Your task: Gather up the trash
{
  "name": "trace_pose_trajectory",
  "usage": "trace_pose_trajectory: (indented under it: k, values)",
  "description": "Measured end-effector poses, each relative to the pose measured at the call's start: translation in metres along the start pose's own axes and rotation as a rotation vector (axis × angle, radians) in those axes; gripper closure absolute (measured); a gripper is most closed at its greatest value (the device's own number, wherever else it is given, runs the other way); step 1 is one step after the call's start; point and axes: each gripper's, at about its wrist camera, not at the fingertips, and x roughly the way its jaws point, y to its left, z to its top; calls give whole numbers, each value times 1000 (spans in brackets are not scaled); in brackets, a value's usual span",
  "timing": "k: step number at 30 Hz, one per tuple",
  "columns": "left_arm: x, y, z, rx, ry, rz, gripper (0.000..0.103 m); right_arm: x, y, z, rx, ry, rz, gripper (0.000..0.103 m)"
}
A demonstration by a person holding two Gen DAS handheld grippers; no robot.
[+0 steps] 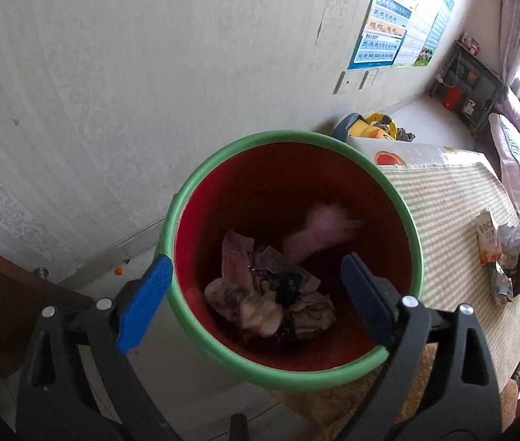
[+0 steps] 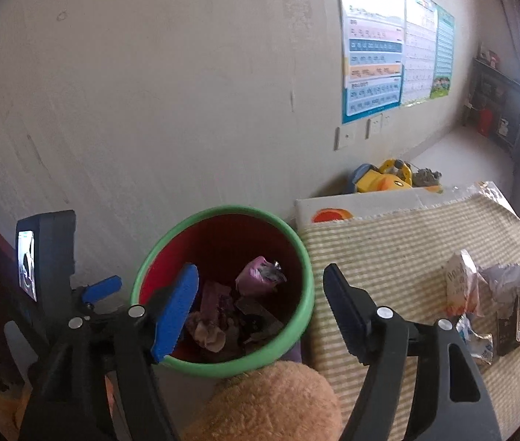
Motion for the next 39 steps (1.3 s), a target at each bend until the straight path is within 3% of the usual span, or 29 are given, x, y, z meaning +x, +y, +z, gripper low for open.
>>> trace_pose_trajectory:
  k: [5,12,15,19,23,24,25,26,28,31,39]
  values:
    - [-5,-13,-1,34,-5,-9,12,-3,-53,-18,72,26,-123,29]
    - [-11,-33,-3,76,-7,-17,12,-11,-172,-58,355,73,-369,25]
    - [-11,-45,-7,106,8,-28,12,-3,-206,-69,439,131,-370,22]
    - [-16,-61,-10,149,-1,-31,12,18,-221,-74,438,201,-359,15]
    - [-23,-71,-11,175,-14,-29,12,44,-231,-77,457,233,-333,16]
    - [-25,-74,-11,185,-17,-25,12,49,-233,-79,465,241,-323,24]
    - [-26,-76,-12,190,-17,-22,12,50,-234,-79,467,248,-325,41]
    - [-27,-79,-12,196,-16,-19,12,49,-234,-80,467,248,-315,50]
    - [-28,-85,-14,207,-14,-14,12,43,-234,-81,469,246,-285,79]
    - [-27,-100,-16,230,-5,-25,12,28,-231,-88,461,225,-235,91]
    - [-23,-179,-26,379,4,-115,12,-43,-214,-142,423,156,-247,91]
